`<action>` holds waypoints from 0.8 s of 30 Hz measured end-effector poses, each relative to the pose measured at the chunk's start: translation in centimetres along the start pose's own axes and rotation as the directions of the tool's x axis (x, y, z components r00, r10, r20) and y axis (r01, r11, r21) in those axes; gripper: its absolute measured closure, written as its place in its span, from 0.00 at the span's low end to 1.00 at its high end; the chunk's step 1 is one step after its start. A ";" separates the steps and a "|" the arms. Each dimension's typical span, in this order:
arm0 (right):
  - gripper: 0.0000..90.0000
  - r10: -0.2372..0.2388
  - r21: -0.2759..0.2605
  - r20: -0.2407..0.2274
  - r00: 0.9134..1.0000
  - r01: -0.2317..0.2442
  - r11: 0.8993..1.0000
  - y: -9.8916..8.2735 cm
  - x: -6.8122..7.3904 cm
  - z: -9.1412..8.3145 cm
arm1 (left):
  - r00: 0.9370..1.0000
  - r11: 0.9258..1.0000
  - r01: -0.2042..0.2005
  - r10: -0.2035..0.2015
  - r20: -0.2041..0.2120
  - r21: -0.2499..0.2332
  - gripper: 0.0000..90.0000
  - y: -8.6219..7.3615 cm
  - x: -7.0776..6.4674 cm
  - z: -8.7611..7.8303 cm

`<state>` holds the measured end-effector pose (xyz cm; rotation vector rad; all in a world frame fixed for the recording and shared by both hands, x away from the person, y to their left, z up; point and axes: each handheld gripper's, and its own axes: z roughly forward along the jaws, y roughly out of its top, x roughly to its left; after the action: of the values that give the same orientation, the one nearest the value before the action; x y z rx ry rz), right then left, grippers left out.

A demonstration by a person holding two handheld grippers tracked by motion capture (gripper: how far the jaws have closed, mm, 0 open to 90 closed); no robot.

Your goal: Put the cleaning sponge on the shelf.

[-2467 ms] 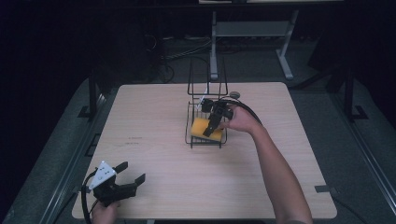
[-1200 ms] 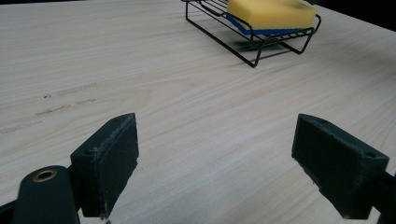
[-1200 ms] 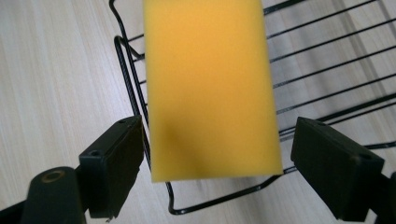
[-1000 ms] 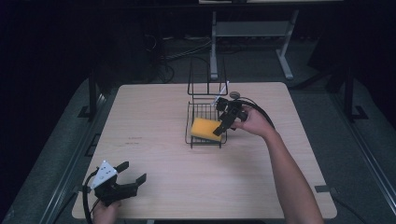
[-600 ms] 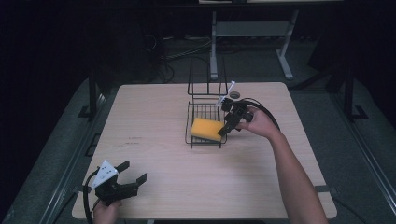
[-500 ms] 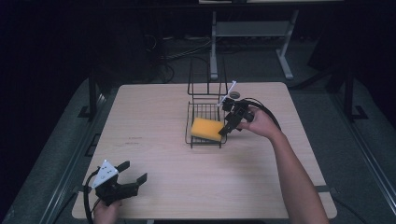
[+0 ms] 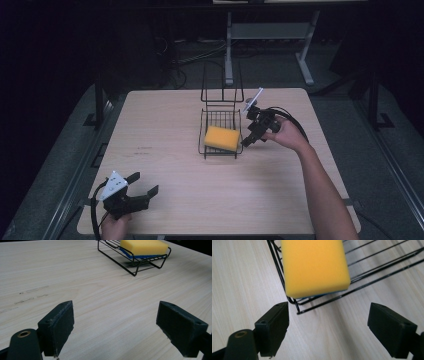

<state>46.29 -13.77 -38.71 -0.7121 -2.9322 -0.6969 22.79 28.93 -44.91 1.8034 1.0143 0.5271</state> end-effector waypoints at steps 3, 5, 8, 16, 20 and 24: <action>0.19 -0.002 0.005 0.006 1.000 0.002 1.000 -0.3 0.2 -0.2 | 1.000 1.000 0.001 -0.001 0.000 0.000 0.16 0.0 0.0 0.0; 0.19 -0.003 -0.002 0.007 1.000 0.003 1.000 -0.6 0.3 -0.4 | 1.000 1.000 -0.001 0.001 0.001 0.001 0.16 0.0 0.0 0.1; 0.19 0.003 -0.010 0.006 1.000 -0.003 1.000 -1.3 0.3 -0.6 | 1.000 1.000 -0.005 0.005 0.003 0.004 0.16 0.0 -0.1 0.1; 0.19 0.012 -0.010 0.012 1.000 -0.012 1.000 -3.4 1.3 -0.6 | 1.000 1.000 -0.009 0.009 0.009 -0.001 0.16 0.1 -0.3 0.1; 0.19 0.009 0.002 0.022 1.000 -0.009 1.000 -4.4 1.8 -0.5 | 1.000 1.000 -0.015 0.015 0.011 0.002 0.16 0.1 -0.3 0.1; 0.19 0.012 -0.003 0.026 1.000 -0.012 1.000 -5.1 2.3 -0.7 | 1.000 1.000 -0.011 0.011 0.008 0.001 0.16 0.1 -0.3 0.1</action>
<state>41.92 -17.16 -39.83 -0.7441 -2.9485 -0.6967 22.73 28.66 -44.88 1.8110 0.9997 0.5254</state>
